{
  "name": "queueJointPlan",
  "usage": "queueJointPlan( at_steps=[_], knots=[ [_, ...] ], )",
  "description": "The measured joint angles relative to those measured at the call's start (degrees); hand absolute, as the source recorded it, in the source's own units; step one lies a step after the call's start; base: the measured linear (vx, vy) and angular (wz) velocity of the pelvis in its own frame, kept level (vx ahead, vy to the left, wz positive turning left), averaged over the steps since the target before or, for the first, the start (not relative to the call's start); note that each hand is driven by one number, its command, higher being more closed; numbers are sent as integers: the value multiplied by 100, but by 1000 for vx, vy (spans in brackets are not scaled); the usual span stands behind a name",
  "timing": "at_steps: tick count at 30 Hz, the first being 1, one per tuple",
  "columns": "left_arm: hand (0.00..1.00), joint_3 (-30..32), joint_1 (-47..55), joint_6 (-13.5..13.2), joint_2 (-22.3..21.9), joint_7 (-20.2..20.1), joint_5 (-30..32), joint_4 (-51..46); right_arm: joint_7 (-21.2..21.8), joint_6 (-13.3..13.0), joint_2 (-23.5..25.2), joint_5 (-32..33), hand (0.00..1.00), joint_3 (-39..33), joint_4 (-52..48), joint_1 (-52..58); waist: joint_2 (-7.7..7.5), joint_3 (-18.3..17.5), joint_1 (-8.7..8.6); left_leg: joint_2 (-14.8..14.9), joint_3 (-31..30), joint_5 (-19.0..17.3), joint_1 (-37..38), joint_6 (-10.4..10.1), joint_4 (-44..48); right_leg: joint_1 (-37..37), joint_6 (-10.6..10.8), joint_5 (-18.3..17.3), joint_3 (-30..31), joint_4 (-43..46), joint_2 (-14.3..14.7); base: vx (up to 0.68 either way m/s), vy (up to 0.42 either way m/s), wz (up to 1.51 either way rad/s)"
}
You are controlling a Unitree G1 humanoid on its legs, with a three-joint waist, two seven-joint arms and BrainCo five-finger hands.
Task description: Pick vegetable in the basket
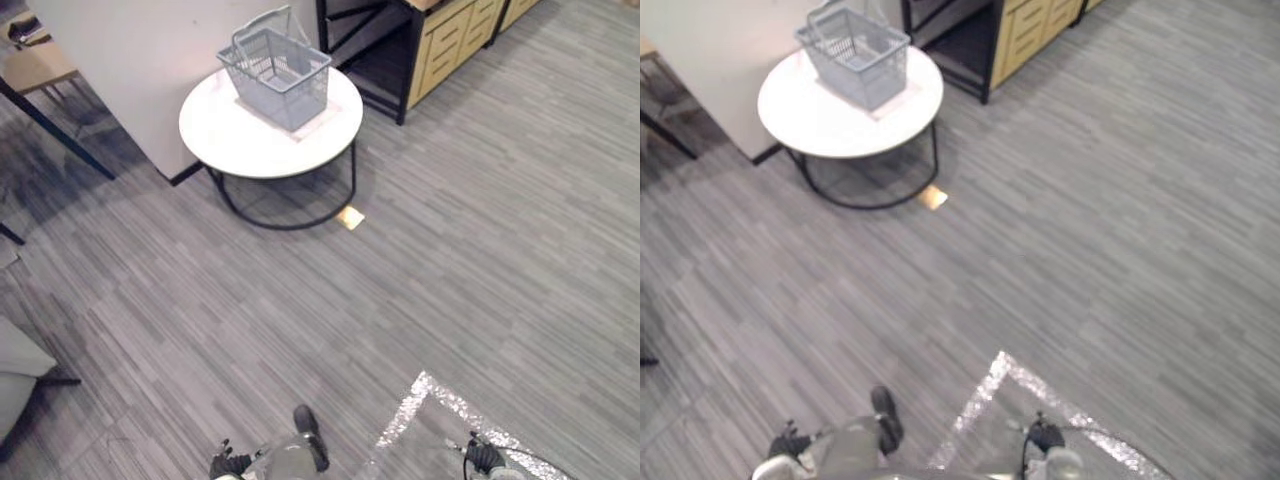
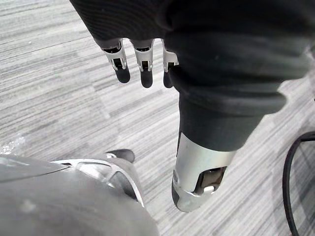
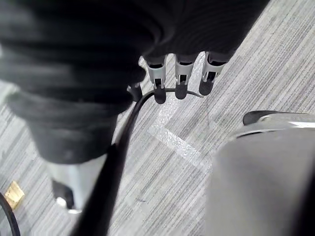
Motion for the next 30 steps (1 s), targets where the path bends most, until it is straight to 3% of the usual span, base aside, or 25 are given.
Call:
queueJointPlan(
  at_steps=[1,2,3,5,7,9,10,11,12,13,15,16,17,19,20,21,23,27,30],
  knots=[
    [0,-16,9,1,-7,0,7,-2,1,11,-12,-1,0,-18,-1,43,10,-1,-1,-25,18,-95,161,11,-28,-162,-18,293,-6,444,-81,420,345,12],
    [0,-141,17,1,-4,1,6,-15,-12,23,-15,-1,0,-43,-9,121,33,5,-38,-42,42,-249,470,87,-35,-439,12,1017,-1,1276,-222,273,186,14],
    [0,-205,19,1,-25,1,5,-33,-9,22,-14,0,0,-44,-11,140,73,24,-30,-42,75,-325,610,119,-42,-616,10,1110,0,1706,-278,318,173,7],
    [0,-366,8,3,-1,2,5,-168,1,2,-67,-5,0,-42,-110,137,96,44,-40,-50,100,-474,1164,108,-237,-1547,-365,412,-293,3481,-351,282,77,-6],
    [0,-422,4,-7,-49,5,-6,-367,-2,-30,-140,-3,0,-42,-291,139,198,102,-56,-6,116,-580,1620,-26,-514,-2069,-599,-211,-763,3842,-257,260,-36,-12],
    [0,-434,-43,-18,-70,6,-20,-507,-14,-38,-135,-2,0,-40,-469,142,198,108,-113,5,100,-610,1844,-69,-546,-2402,-623,-674,-1324,3270,-241,251,-163,9],
    [0,-428,-54,-55,-106,6,-31,-570,-14,-37,-135,-6,0,-2,-512,118,209,122,-199,50,33,-687,1930,-184,-534,-2440,-669,-710,-1693,2301,-149,242,-298,27],
    [0,-426,-65,-71,-95,6,-33,-578,-23,-35,-129,-8,0,73,-517,120,141,114,-198,19,-4,-755,1927,-305,-527,-2370,-571,-583,-1786,1323,-49,221,-327,36],
    [0,-418,-126,-74,-70,-4,-30,-549,-20,-32,-126,-12,0,144,-490,130,-2,147,-203,-127,-124,-874,2026,-484,-542,-2151,-944,-320,-1880,107,42,190,-275,3],
    [0,-496,-196,-48,-283,-10,-31,-442,-31,-10,-214,-14,0,102,-451,29,269,239,-157,-1,-221,-880,2065,-556,-684,-2021,-746,-217,-2065,-126,268,171,-172,14],
    [0,-609,-297,-56,-520,-18,-4,-445,-31,-11,-296,-9,0,-158,-511,21,599,335,-229,-46,-406,-809,2030,-539,-886,-2060,-643,-271,-2063,174,316,139,-75,12],
    [0,-601,-341,-58,-537,-16,0,-444,-33,-18,-310,-9,0,-208,-532,24,643,351,-192,-35,-455,-815,2157,-544,-930,-2246,-565,-321,-1881,686,218,101,-82,11],
    [0,-599,-411,-56,-524,-13,6,-414,-48,-30,-345,-16,0,-199,-663,33,513,451,-206,-36,-524,-896,2269,-601,-927,-2644,-556,-582,-1512,1205,31,129,-188,21],
    [0,-606,-423,-63,-412,-18,15,-405,-55,-9,-259,-27,0,-121,-671,137,317,394,-202,-91,-727,-986,2374,-734,-932,-2556,-512,-522,-1294,307,-98,193,-322,45],
    [0,-546,-462,-50,-440,-7,15,-287,-89,41,-267,-29,0,-151,-645,159,327,384,-195,60,-844,-1048,2502,-801,-957,-2459,-625,-420,-1374,458,-37,289,-390,33],
    [0,-554,-404,-46,-519,-17,16,-211,-84,47,-299,-83,0,-144,-652,197,506,269,-185,208,-862,-1060,2503,-782,-1001,-2472,-633,-679,-1513,569,96,403,-391,23],
    [0,-552,-361,-45,-551,-11,16,-181,-76,48,-321,-214,0,-207,-651,172,566,267,-185,281,-988,-893,2475,-808,-820,-2512,-664,-939,-1541,781,124,408,-275,6],
    [0,-560,-369,-37,-585,13,13,-115,-68,66,-381,-226,0,-307,-371,155,610,233,-243,638,-1300,-504,1548,-1045,1454,-1997,-666,-1294,-1807,848,25,431,-277,20],
    [0,-522,-318,-38,-542,23,-9,-143,-61,80,-499,-228,0,-121,-229,184,561,264,-283,1270,-1083,931,983,-985,3165,-1256,-753,-1573,-1995,643,151,484,-134,13]
  ],
)
